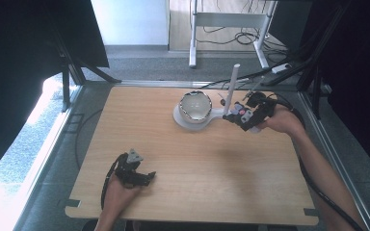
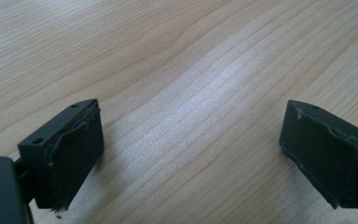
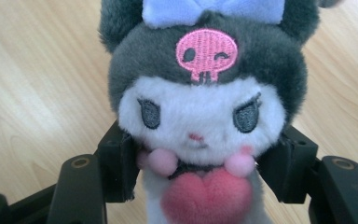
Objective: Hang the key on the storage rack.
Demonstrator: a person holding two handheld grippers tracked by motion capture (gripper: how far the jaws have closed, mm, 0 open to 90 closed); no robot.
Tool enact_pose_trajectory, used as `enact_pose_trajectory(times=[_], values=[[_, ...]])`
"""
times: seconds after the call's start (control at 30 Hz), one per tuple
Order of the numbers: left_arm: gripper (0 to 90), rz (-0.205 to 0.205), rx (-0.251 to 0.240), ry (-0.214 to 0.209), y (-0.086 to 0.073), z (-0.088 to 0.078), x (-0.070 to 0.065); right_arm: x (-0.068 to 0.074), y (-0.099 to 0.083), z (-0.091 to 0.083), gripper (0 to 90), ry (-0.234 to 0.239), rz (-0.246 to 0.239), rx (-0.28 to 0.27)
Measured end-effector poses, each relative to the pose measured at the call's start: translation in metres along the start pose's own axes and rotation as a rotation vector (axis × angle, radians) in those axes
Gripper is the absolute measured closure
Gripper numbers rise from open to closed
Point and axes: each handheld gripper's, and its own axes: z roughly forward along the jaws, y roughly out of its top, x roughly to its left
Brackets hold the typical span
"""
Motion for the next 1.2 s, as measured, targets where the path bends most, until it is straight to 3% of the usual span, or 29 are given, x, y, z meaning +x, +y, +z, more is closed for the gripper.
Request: enact_pose_trajectory(times=[0.5,0.73,1.2], values=[[6.1,0.001,0.0,-0.001,0.0,0.0,0.0,-0.047,0.0,-0.041,36.7,-0.113,0.126,-0.049],[6.1,0.002,0.002,-0.002,0.0,0.0,0.0,-0.059,0.012,-0.053,36.8,-0.159,0.157,-0.081],[6.1,0.002,0.002,-0.002,0.0,0.0,0.0,-0.07,0.037,-0.068,36.8,-0.211,0.169,-0.125]])
